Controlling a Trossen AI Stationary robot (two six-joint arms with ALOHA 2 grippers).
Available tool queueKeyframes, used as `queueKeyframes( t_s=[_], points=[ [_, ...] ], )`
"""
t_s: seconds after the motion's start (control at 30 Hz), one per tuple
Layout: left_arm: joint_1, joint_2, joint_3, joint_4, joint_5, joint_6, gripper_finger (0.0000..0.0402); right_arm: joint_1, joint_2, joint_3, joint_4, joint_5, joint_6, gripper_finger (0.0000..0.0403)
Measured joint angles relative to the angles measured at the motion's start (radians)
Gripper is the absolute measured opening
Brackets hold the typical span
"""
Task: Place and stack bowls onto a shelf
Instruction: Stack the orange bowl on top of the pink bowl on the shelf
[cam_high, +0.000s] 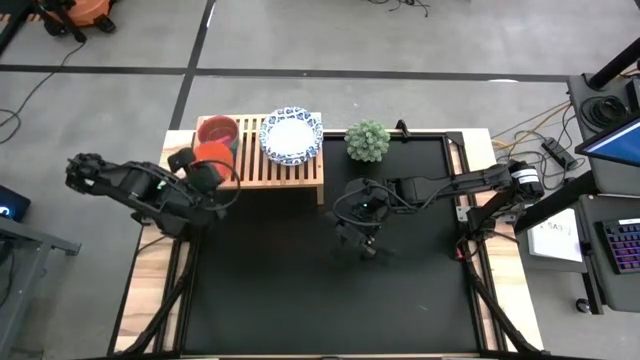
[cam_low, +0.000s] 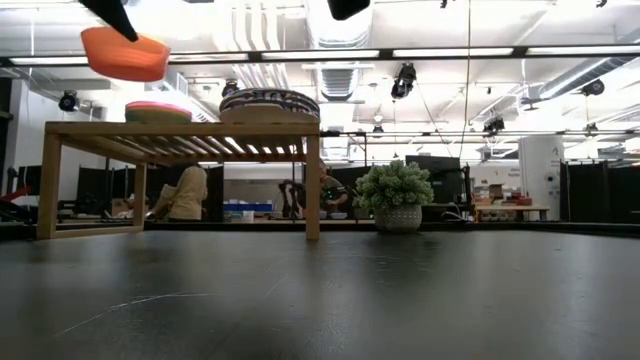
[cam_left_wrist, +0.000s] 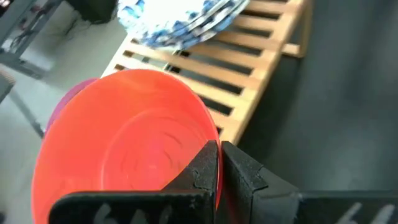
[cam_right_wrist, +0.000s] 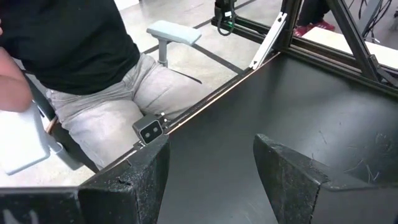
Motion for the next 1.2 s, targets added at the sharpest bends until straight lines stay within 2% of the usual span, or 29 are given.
queueKeyframes(
  t_s=[0.17,0.33,0.43,0.57,0.63,0.73,0.9,1.03,1.1,1.2],
  points=[
    [0.075,-0.028,-0.009,0.001,-0.006,0.064,0.0,0.0,0.0,0.0,-0.001,0.0,0.011,0.0221],
    [0.151,-0.037,0.002,0.007,-0.109,0.157,0.0,0.0,0.0,0.0,0.0,0.0,0.005,0.0221],
    [0.211,-0.042,0.014,0.041,-0.158,0.26,0.0,0.0,0.002,0.0,0.001,0.0,0.0,0.0221],
    [0.331,-0.054,0.019,0.171,-0.16,0.449,0.0,0.0,0.002,0.0,0.001,0.0,0.0,0.0221],
    [0.4,-0.057,0.019,0.249,-0.109,0.553,0.0,0.0,0.002,0.0,0.0,0.0,0.0,0.0221],
    [0.523,-0.056,0.018,0.319,0.03,0.677,0.0,0.0,0.002,0.0,0.001,0.0,0.0,0.0221],
    [0.769,-0.042,0.018,0.334,0.24,0.776,0.0,0.0,0.003,-0.001,-0.002,0.0,-0.003,0.0221],
    [0.914,-0.018,0.017,0.39,0.424,0.858,0.0,0.0,0.003,-0.007,-0.003,0.0,-0.003,0.0221],
    [0.958,-0.002,0.017,0.425,0.471,0.888,0.0,0.0,0.004,-0.008,-0.003,0.0,-0.003,0.0221],
    [1.001,0.028,0.017,0.447,0.473,0.923,0.0,0.0,0.004,-0.008,-0.003,0.0,-0.003,0.0221]
  ],
)
